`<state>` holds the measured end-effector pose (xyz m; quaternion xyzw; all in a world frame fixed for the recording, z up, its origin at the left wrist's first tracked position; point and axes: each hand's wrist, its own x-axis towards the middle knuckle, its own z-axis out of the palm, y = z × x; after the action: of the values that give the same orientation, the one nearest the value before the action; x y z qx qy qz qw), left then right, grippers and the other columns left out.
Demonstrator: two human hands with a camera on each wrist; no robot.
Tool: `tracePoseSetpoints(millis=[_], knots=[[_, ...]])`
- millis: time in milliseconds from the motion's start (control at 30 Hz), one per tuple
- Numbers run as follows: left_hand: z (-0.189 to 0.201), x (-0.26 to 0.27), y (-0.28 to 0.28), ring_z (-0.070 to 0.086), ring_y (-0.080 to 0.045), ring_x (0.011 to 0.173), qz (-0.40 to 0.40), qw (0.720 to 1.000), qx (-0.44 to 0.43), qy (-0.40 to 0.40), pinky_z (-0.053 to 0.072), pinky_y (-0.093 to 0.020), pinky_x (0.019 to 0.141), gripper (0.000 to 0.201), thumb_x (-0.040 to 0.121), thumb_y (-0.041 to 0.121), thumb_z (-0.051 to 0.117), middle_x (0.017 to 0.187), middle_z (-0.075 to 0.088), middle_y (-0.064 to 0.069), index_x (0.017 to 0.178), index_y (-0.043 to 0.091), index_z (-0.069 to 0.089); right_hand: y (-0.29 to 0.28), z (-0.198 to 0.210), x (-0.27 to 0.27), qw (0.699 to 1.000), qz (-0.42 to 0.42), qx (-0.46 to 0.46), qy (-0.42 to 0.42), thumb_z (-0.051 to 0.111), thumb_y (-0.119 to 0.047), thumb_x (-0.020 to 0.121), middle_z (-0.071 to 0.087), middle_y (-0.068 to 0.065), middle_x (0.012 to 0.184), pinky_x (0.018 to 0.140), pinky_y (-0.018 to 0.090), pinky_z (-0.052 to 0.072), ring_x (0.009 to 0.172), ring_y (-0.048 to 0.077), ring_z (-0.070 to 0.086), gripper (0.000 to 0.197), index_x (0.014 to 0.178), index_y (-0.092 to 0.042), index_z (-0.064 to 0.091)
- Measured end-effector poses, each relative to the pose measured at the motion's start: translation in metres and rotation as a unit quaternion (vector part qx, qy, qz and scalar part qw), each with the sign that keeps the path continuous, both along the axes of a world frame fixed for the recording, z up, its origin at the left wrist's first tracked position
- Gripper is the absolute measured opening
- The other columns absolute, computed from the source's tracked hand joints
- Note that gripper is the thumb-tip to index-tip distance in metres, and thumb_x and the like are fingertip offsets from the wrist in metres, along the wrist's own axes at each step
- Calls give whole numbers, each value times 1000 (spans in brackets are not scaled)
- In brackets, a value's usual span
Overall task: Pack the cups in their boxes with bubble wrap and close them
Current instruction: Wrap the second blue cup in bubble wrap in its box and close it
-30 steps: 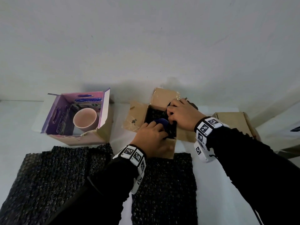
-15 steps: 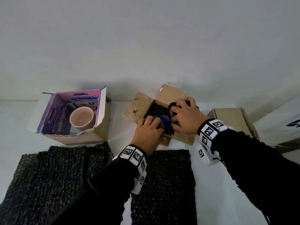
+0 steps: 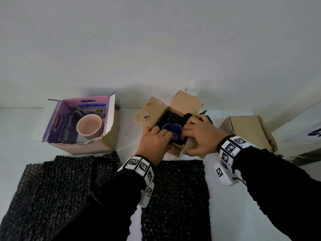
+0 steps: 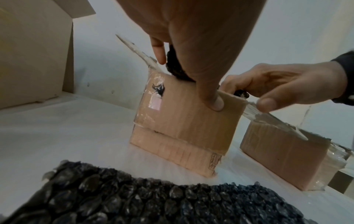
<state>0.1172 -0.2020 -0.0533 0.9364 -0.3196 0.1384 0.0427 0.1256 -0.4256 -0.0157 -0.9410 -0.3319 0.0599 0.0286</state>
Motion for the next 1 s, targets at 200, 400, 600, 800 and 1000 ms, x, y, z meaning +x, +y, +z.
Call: tracePoseSetpoints(millis=[200,400,600,800,1000], knots=[[3,3,2,52,-23,89,-17,1000,10,18,35,-38,81,23,76,46,58,96,57,5,90,30,68,14,-4,-2,996,33,-71,-42,45,-68,77,60,-17,90,92,44,26,100,18,43,45,91,-34,70],[4,7,4,56,-22,87,-42,999,6,28,30,-37,81,23,74,48,63,86,63,10,89,31,66,7,-2,-6,999,26,-31,-31,43,-66,81,61,-7,83,96,40,29,85,18,52,43,101,-30,56],[-2,8,8,55,-22,92,-57,997,14,45,31,-38,85,30,80,51,46,89,63,10,93,31,65,-2,7,6,998,-44,48,5,37,-33,75,63,-9,90,82,38,39,92,19,51,31,85,-27,65],[-1,4,2,51,-26,96,-46,995,39,74,39,-43,81,44,81,55,36,100,57,4,93,30,71,10,16,17,989,-99,-102,-51,35,-39,78,67,-17,92,88,40,22,109,15,35,36,93,-31,67],[1,6,5,49,-25,98,-45,994,35,91,36,-42,85,46,84,57,35,103,58,5,101,32,69,21,10,20,979,-138,-144,-54,18,-37,78,48,-1,123,89,43,20,124,28,30,59,100,-29,72]])
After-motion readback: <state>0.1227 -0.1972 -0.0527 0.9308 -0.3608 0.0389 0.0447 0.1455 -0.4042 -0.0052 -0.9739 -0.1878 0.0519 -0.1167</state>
